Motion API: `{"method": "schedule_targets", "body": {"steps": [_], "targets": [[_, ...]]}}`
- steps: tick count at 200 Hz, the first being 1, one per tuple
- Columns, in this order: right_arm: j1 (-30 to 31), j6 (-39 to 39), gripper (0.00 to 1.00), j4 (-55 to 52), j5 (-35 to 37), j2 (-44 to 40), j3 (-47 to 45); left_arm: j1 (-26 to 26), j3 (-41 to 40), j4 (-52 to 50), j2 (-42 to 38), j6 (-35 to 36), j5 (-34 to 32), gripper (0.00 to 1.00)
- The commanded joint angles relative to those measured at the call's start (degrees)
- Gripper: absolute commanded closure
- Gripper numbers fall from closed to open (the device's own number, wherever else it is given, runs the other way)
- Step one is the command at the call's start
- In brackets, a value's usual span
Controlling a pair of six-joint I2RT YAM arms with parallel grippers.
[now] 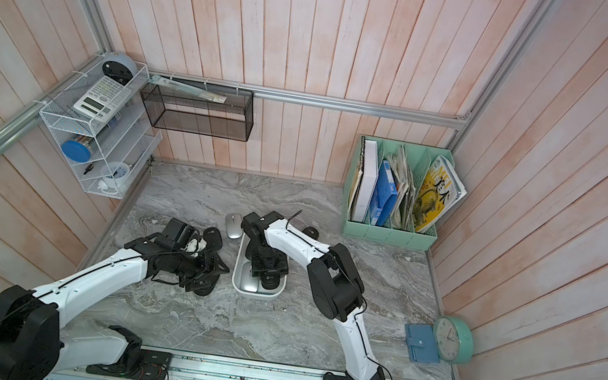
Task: Put the mouse in the storage box
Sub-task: Place the mouse in the storage box.
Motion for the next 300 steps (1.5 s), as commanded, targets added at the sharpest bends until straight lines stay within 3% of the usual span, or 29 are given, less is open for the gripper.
{"method": "schedule_targets", "body": {"steps": [1, 111, 188, 245, 273, 300], "targets": [[0.2, -0.5, 0.35, -2.1, 0.2, 1.4, -0.4, -0.3, -0.8, 0.2, -0.5, -0.5, -1.3, 0.2], [0.2, -0.7, 0.28, -1.4, 0.7, -1.2, -1.6, -0.6, -1.8, 1.6, -0.7, -1.5, -0.8, 0.2], [-0.2, 1.9, 0.28, -3.5, 4.5, -9.8, 2.9, -0.7, -0.2, 0.8, -1.3, -1.7, -1.1, 0.2], [-11.8, 1.3, 0.24, -1.0, 4.8, -11.5, 5.2, -3.7, 7.0, 2.0, 1.9, -0.7, -0.5, 0.19], [-17.8, 1.2, 0.21, 1.7, 1.7, -8.2, 6.5, -4.7, 13.1, 10.1, 8.4, -2.2, 4.6, 0.19], [-20.9, 0.4, 0.19, 1.2, 1.5, -3.1, 12.2, -4.7, 24.0, 13.5, 17.8, -2.0, 7.8, 0.19]]}}
